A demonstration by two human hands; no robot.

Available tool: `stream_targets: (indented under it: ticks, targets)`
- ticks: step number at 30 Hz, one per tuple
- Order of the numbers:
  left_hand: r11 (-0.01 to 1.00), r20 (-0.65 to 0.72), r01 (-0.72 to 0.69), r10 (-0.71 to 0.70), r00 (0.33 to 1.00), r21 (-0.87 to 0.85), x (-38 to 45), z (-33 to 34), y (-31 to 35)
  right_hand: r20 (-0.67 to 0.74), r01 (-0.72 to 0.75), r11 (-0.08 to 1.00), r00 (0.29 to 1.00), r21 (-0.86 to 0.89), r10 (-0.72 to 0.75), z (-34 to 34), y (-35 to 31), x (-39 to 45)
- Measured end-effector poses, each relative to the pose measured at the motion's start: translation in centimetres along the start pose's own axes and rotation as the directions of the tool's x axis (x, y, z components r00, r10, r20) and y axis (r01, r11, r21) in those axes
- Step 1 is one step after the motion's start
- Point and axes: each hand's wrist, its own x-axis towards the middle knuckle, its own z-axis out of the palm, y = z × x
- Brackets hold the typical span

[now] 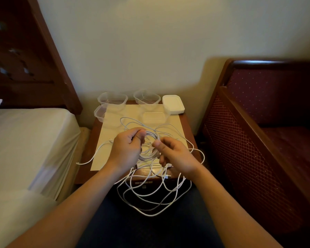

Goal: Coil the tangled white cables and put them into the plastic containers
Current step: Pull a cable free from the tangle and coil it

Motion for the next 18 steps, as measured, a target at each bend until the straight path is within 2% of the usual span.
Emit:
stream_targets:
  ticks: [2, 6, 9, 12, 14, 18]
  targets:
    - [0.997, -0.032, 0.054, -0.056, 0.998, -0.056, 0.4, -0.3, -0.6, 0.084, -0.019, 0.997, 0.996, 0.073, 0.013, -0.5, 0.3, -0.4]
    - [0.993, 0.020, 0.100, -0.099, 0.995, -0.059, 0.9, -0.7, -0.7, 0.127, -0.027, 0.998, 0.991, -0.053, 0.033, -0.8, 1.6, -0.9]
    - [0.997, 0.041, 0.078, -0.079, 0.996, 0.010, 0.8, -0.4, -0.4, 0.188, -0.021, 0.989, 0.981, -0.145, 0.049, -1.2, 1.4, -1.3]
    - [0.990, -0.028, 0.017, -0.014, 1.000, 0.140, 0.1, 0.0, -0.4, 0.238, -0.040, 0.992, 0.969, -0.118, 0.068, -1.4, 0.7, -1.4]
    - [0.978, -0.051, -0.023, 0.034, 0.998, 0.205, -0.2, 0.4, -0.5, 0.196, -0.069, 0.993, 0.977, -0.098, 0.087, -0.9, 0.5, -1.4]
    - [0.959, -0.086, -0.094, 0.121, 0.989, 0.267, -0.5, 1.0, -0.6, 0.023, -0.061, 0.994, 0.998, -0.087, 0.064, 0.2, 0.6, -1.1]
